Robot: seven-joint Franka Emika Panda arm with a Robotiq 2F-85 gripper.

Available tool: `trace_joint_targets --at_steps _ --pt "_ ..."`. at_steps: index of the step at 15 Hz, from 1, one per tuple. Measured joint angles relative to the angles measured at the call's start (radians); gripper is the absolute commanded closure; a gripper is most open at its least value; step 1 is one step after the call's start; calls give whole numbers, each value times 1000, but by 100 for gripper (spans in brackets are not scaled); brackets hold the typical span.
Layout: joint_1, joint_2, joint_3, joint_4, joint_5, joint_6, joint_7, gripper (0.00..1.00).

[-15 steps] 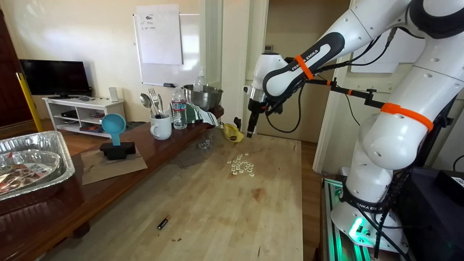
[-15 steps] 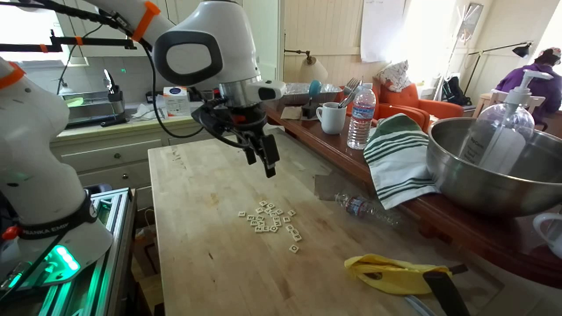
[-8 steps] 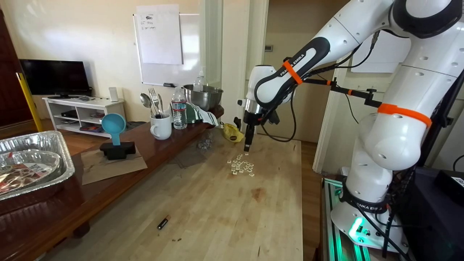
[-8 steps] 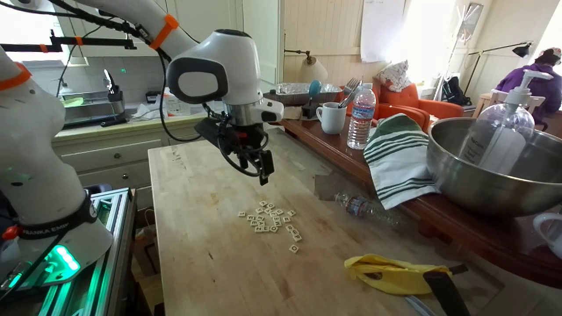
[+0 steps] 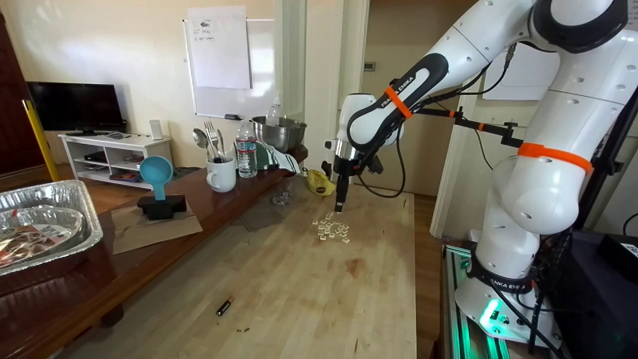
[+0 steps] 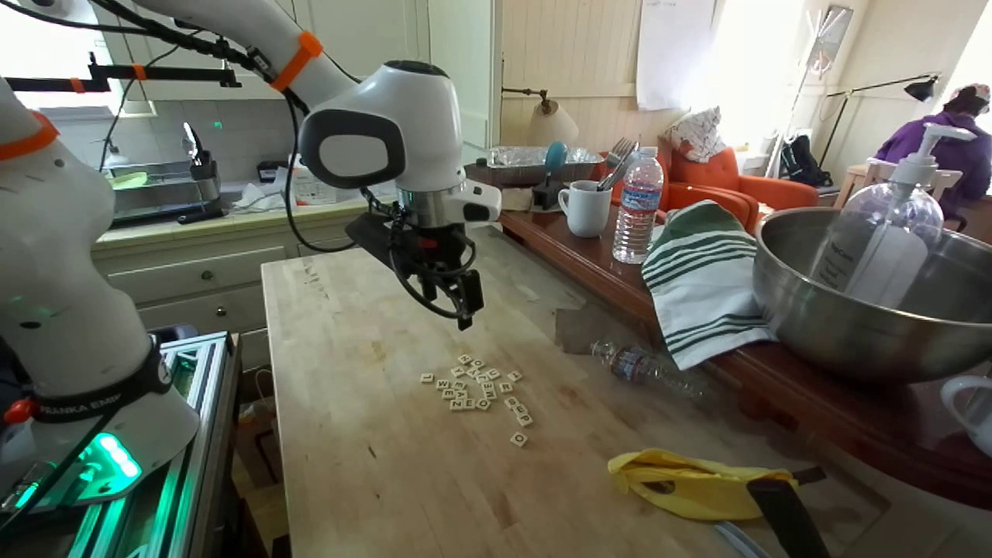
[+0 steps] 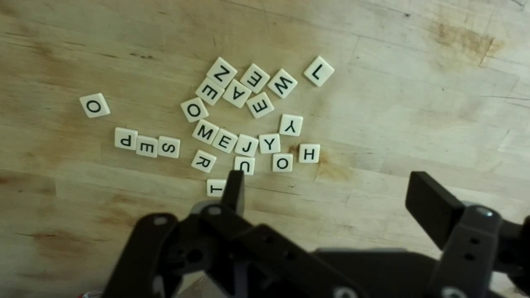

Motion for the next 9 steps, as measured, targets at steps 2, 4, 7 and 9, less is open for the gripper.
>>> trace_joint_targets --at_steps 2,4,7,9 --pt "0 30 13 1 -1 1 9 42" --pt "0 73 27 3 0 23 12 58" --pt "0 143 44 14 2 69 12 80" --pt "-2 185 55 27 7 102 12 95"
